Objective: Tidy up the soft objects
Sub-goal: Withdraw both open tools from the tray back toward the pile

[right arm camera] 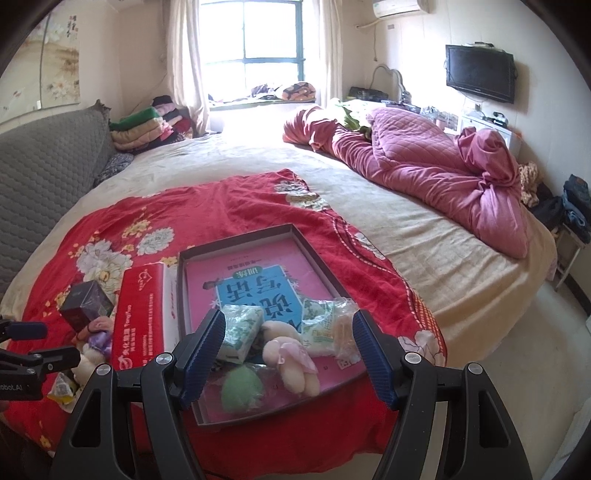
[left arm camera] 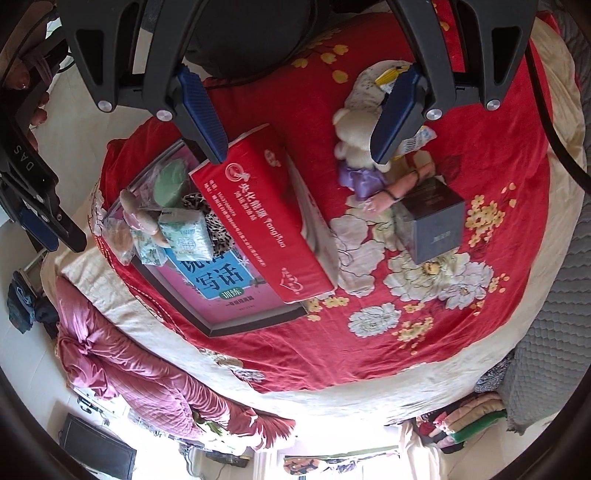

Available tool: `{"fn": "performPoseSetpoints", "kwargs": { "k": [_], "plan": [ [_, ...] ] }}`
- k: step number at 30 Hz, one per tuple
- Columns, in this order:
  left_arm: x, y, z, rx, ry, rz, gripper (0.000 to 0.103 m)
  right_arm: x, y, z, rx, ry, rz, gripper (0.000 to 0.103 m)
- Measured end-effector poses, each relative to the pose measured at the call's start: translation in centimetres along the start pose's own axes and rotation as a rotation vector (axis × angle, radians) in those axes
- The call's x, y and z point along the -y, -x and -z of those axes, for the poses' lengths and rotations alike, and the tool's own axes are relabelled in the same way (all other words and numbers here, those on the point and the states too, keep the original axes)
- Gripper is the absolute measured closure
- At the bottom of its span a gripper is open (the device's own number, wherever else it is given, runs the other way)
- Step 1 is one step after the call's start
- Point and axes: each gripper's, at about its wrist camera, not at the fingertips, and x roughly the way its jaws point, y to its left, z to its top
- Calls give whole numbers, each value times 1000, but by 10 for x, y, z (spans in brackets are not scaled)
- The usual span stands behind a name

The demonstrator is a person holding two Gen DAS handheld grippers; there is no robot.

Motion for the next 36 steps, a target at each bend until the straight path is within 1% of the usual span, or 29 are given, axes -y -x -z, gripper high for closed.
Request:
{"fn": "performPoseSetpoints", "kwargs": {
  "k": [4, 12, 26, 36],
  "plan": [
    [-12, 9, 5, 11, 22, 5, 24, -11, 5, -2, 6, 21, -11, 30],
    [-34, 19, 15, 23, 58, -9, 24, -43, 15, -5, 20, 81, -44, 30],
    [-94, 23, 41, 3, 158, -62, 24, -113, 27, -1, 26, 210, -143, 30],
    [-130, 17, 62, -25, 217, -75, 24, -144, 29, 3, 12, 271, -184, 30]
  ]
}}
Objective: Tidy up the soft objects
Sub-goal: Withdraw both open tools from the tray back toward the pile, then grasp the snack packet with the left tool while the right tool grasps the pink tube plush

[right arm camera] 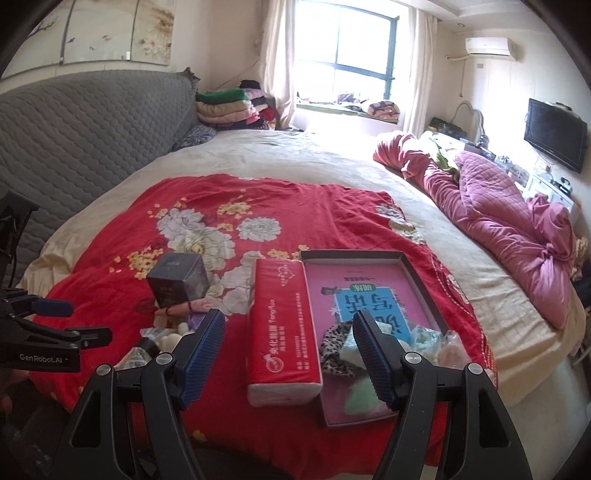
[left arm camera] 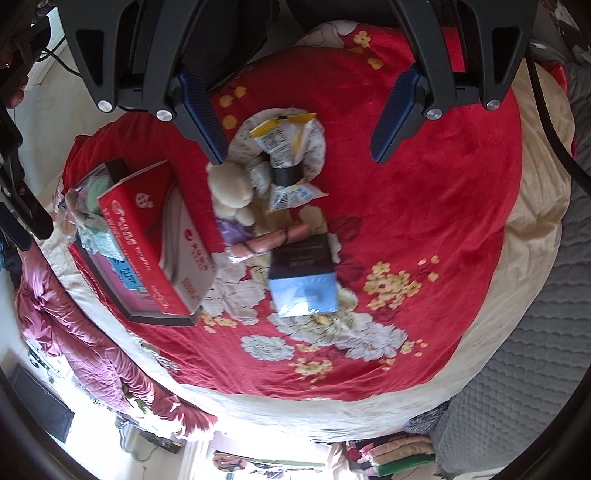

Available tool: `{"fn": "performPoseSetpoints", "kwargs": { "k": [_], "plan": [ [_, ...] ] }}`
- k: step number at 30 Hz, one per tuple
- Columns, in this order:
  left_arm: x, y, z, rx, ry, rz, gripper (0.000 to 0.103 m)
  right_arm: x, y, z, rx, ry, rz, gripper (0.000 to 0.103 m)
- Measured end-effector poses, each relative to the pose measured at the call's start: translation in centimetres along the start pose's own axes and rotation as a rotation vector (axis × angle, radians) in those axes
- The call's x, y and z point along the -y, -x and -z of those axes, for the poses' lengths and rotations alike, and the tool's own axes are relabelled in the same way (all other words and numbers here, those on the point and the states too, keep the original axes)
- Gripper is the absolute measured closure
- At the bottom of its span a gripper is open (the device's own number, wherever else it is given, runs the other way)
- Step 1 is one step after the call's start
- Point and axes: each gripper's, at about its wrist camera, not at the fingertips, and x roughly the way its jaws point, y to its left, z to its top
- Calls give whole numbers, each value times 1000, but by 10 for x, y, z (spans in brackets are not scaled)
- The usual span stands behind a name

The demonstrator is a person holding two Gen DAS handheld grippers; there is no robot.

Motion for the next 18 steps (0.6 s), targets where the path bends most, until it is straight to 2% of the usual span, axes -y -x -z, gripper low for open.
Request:
{"fn": "performPoseSetpoints", "kwargs": {
  "k": [3, 18],
  "plan": [
    [-7, -6, 4, -17, 3, -2, 24, -8, -3, -1, -5, 21, -7, 30],
    [-14, -54, 17, -114, 35, 95, 24, -47, -34, 2, -63, 127, -36, 30]
  ]
}}
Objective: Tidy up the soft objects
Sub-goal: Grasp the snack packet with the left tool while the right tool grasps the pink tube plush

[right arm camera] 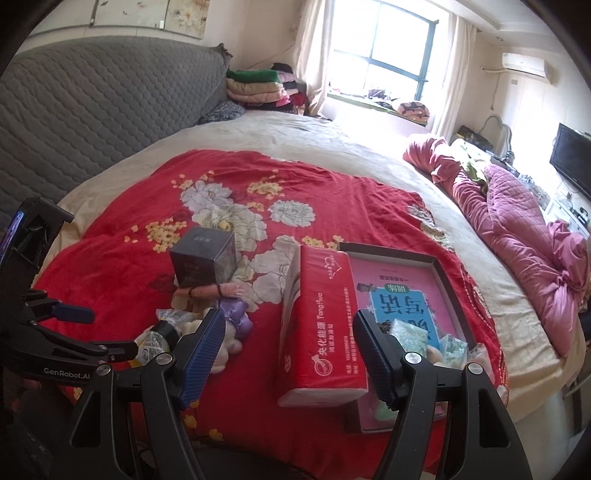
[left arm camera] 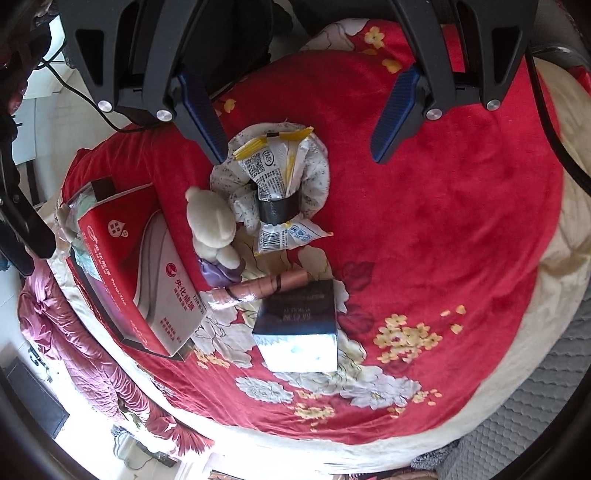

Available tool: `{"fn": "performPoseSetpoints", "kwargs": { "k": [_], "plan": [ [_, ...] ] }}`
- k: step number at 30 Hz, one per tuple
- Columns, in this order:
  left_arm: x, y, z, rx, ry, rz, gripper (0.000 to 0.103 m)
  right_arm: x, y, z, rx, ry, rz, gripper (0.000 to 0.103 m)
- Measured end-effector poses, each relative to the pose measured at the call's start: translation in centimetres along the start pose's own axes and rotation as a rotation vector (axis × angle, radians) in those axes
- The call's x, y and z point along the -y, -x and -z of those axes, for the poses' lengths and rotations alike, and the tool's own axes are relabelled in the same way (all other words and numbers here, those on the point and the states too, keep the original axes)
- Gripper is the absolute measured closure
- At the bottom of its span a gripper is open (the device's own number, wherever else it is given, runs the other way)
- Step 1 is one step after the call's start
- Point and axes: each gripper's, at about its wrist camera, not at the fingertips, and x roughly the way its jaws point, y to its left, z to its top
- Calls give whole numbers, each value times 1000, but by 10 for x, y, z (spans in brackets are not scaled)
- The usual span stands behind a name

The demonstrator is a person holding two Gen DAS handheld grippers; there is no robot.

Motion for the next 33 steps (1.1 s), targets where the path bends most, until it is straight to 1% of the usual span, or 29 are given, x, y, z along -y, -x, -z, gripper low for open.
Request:
{"fn": "performPoseSetpoints", "kwargs": {
  "k": [8, 11, 13, 16, 18, 20, 21, 25, 27, 32, 33],
  "plan": [
    [5, -27, -10, -28, 6, 34, 24, -16, -33, -19, -39, 58, -28, 30],
    [3, -39, -14, -37, 1, 25, 24, -29, -55, -30, -95, 136, -60, 30],
    [-1, -46, -15, -52, 7, 40, 24, -37, -70, -35, -122, 186, -70, 30],
    [-9, -54, -18, -61, 22, 46, 24, -47, -94, -41, -181, 238, -120, 30],
    [-15, -56, -19, -60, 33, 74, 24, -52, -108, -44, -212, 272, -135, 30],
    [-21, -56, -20, -52, 45, 76, 24, -61, -124, -45, -247, 326, -148, 30],
    [-23, -57, -21, -49, 49, 78, 24, -66, -132, -45, -272, 361, -150, 30],
    [-36, -60, -24, -47, 73, 103, 23, -85, -156, -41, -316, 479, -145, 30],
    [-40, -62, -25, -50, 79, 118, 23, -92, -165, -40, -332, 516, -151, 30],
    [-46, -64, -25, -47, 82, 138, 23, -106, -191, -31, -389, 598, -130, 30],
    [-47, -65, -26, -46, 83, 140, 23, -107, -193, -30, -390, 608, -124, 30]
  ]
}}
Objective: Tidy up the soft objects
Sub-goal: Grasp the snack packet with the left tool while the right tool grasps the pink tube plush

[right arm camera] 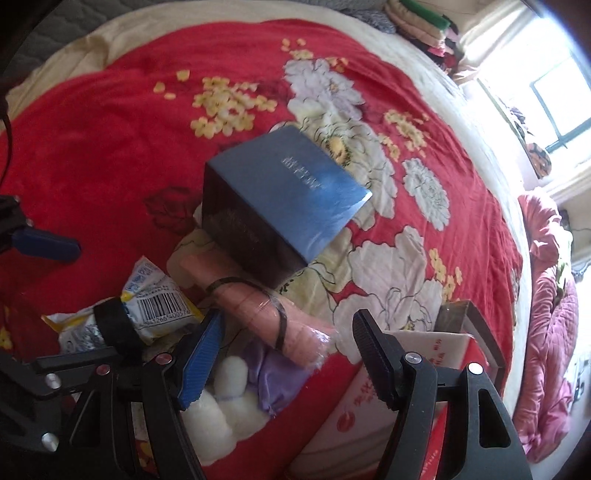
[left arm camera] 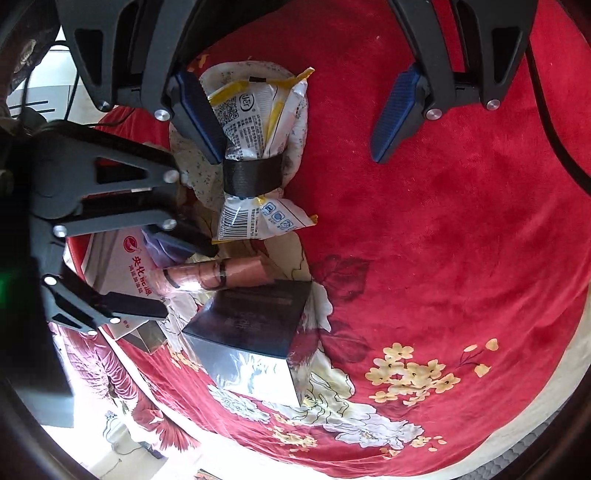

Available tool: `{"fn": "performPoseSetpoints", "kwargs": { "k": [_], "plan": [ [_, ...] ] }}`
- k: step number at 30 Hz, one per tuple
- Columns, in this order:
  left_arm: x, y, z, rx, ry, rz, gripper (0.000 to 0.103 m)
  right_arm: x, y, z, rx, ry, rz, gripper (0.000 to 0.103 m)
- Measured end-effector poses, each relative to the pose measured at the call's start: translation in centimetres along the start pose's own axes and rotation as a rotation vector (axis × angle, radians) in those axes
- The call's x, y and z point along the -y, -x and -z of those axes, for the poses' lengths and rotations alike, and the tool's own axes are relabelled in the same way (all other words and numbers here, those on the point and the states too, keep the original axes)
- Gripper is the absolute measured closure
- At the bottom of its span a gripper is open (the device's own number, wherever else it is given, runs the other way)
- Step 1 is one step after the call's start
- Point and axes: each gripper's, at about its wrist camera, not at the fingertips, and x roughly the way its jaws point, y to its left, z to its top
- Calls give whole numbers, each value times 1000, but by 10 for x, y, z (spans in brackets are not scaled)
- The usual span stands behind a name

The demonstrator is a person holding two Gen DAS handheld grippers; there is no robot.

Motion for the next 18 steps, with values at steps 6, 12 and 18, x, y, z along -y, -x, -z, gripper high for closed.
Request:
{"fn": "performPoseSetpoints", "kwargs": {
  "k": [6, 12, 18],
  "plan": [
    [-8, -2, -3, 1, 17, 26, 23, 3, -4, 2, 9, -35, -26, 63],
    [-17, 2, -4, 23, 59, 35, 25, 6, 8, 6, 69, -97, -54, 74],
    [-21, 2, -9, 42, 71, 22, 29, 22, 37, 19, 169, -226, -91, 76]
  ]
}}
